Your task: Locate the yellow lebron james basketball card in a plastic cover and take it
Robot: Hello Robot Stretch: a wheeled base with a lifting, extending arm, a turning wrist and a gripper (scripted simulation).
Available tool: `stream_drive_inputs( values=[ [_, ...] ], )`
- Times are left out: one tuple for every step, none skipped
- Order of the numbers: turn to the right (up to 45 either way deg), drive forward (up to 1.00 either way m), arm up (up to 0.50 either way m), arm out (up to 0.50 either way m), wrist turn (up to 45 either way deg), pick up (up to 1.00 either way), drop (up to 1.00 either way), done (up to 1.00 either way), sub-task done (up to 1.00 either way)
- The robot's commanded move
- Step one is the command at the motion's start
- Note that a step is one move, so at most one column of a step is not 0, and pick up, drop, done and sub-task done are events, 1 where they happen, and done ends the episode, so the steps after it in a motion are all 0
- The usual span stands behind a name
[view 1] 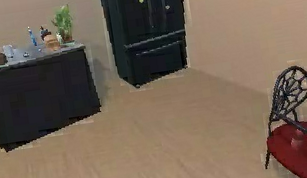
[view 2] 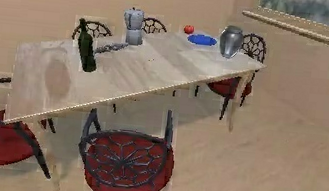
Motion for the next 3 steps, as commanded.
stream_drive_inputs(
  values=[
    [-45.0, 0.0, 0.0, 0.0, 0.0, 0.0, 0.0, 0.0, 0.0],
    [-39.0, 0.0, 0.0, 0.0, 0.0, 0.0, 0.0, 0.0, 0.0],
    [0.0, 1.0, 0.0, 0.0, 0.0, 0.0, 0.0, 0.0, 0.0]
  ],
)
